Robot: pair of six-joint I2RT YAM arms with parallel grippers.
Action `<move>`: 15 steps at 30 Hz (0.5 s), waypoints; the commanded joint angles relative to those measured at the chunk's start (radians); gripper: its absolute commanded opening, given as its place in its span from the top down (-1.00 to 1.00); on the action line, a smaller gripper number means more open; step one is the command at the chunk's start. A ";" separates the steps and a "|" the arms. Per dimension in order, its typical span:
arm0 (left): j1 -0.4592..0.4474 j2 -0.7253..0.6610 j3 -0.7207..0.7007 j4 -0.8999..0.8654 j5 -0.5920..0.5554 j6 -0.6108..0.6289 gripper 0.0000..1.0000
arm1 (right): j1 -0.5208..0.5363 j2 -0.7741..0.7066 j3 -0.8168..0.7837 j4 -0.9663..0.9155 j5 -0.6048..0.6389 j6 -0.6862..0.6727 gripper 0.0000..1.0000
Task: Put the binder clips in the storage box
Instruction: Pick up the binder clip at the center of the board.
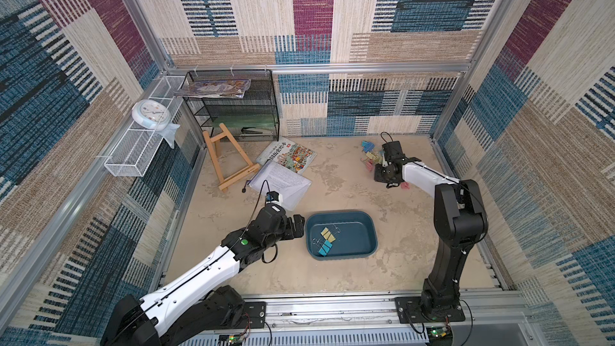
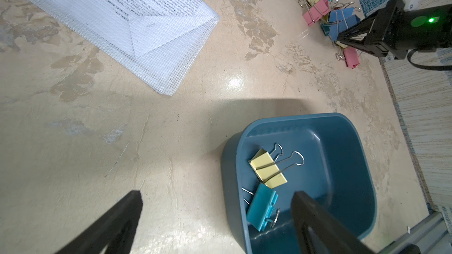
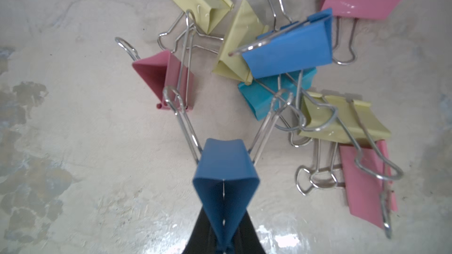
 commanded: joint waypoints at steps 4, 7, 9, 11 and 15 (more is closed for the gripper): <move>-0.001 -0.009 0.002 -0.003 -0.022 0.002 -0.99 | 0.011 -0.156 -0.086 0.037 -0.094 0.070 0.98; 0.000 -0.011 0.002 -0.006 -0.036 0.001 -0.99 | 0.040 -0.298 -0.178 0.060 -0.156 0.094 0.98; 0.000 -0.011 0.002 -0.006 -0.047 -0.004 -0.99 | 0.060 -0.395 -0.236 0.060 -0.212 0.132 0.98; -0.001 -0.013 -0.002 0.002 -0.061 -0.013 -0.99 | 0.104 -0.502 -0.301 0.066 -0.229 0.184 0.97; 0.001 -0.016 -0.014 0.025 -0.085 -0.035 -0.99 | 0.251 -0.650 -0.385 0.050 -0.220 0.305 0.98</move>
